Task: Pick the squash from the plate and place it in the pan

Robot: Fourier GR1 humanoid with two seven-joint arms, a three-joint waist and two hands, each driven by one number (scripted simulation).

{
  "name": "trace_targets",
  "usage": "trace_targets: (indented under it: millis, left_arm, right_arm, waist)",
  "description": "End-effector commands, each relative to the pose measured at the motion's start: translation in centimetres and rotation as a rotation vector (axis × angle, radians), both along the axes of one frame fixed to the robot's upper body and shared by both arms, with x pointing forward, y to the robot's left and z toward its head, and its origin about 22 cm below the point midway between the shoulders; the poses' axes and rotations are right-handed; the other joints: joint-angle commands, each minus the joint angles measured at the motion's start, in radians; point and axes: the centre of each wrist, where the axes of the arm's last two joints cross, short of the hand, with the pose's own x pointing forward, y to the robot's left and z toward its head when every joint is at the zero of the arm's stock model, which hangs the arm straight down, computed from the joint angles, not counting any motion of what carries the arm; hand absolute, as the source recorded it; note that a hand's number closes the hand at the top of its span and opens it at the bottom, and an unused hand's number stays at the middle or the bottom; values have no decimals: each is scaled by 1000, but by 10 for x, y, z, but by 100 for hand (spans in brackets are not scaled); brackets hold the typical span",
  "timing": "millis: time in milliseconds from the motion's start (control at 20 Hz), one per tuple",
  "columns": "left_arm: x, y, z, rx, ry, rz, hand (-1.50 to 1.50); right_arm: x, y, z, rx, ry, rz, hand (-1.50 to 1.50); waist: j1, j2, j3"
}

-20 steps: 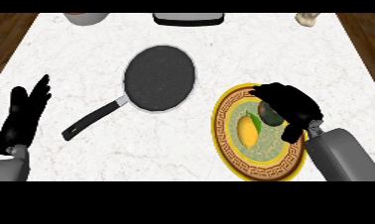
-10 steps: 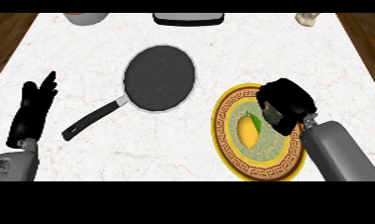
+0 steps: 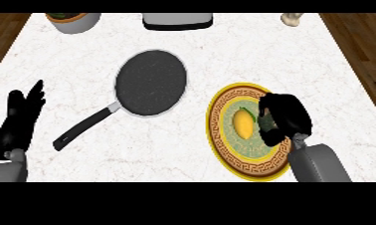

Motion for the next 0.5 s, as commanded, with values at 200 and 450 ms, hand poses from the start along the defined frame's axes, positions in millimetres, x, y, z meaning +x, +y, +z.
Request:
trace_targets:
  millis: [200, 450]
  left_arm:
    - [-9, -4, -11, -11, 20, 11, 0]
    - [9, 0, 5, 7, -9, -15, 0]
  right_arm:
    - [-62, 71, 34, 108, -263, -337, 150]
    - [-100, 118, 86, 233, -517, -291, 150]
  waist:
    - [-4, 2, 7]
    - [27, 19, 9]
